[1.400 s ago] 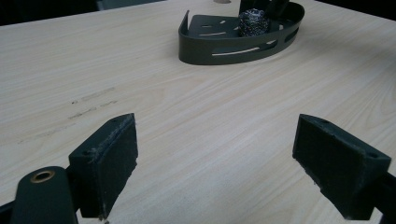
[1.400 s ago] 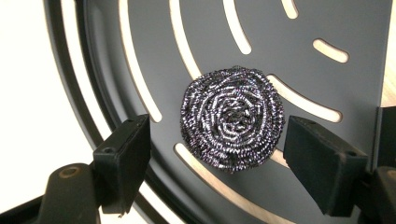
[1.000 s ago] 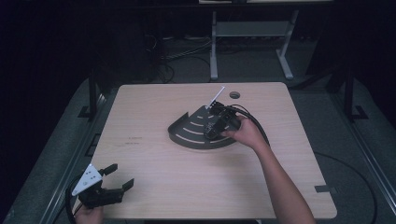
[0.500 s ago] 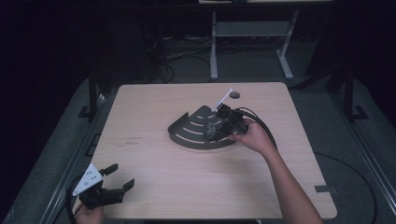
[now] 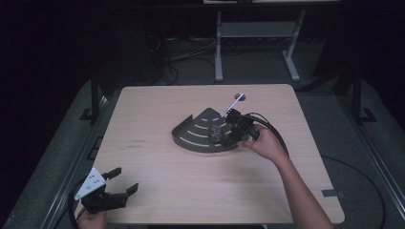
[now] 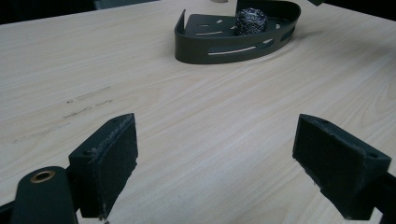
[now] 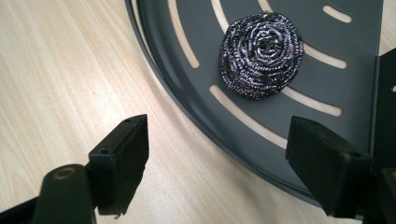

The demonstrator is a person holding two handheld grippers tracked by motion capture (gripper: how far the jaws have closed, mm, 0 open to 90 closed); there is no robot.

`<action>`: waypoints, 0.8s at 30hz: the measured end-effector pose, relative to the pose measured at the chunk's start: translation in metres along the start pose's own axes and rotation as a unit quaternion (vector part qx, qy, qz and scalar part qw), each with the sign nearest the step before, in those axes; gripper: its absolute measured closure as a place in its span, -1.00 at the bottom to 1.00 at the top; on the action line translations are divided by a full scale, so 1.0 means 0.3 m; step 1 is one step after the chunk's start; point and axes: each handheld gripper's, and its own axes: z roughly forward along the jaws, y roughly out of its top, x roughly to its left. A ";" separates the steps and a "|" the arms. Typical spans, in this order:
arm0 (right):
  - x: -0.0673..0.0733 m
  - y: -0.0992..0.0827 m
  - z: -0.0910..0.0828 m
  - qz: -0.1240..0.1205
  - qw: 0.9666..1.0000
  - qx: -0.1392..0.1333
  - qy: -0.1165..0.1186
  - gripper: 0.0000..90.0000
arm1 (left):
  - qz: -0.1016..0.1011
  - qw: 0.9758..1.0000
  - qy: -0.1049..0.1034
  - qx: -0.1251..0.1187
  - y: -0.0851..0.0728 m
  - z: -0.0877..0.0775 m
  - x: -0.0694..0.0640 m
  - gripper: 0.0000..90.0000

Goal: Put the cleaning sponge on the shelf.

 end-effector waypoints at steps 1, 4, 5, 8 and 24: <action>0.002 -0.002 -0.002 -0.001 1.000 0.000 0.000 -0.53 | 0.000 1.000 0.001 0.000 0.000 0.000 -0.001 -0.70; 0.013 -0.009 -0.007 -0.004 1.000 0.000 -0.001 -0.53 | 0.001 1.000 0.003 0.000 0.001 0.001 -0.002 -0.70; 0.016 -0.012 -0.008 -0.005 1.000 0.000 -0.002 -0.53 | 0.002 1.000 0.004 0.001 0.001 0.000 -0.002 -0.70; 0.016 -0.023 -0.005 -0.006 1.000 0.005 -0.004 -0.53 | 0.003 1.000 0.005 0.003 0.000 0.001 -0.002 -0.70; 0.026 -0.079 0.003 -0.004 1.000 0.008 0.002 -0.54 | 0.006 1.000 0.005 0.005 0.001 0.002 -0.002 -0.70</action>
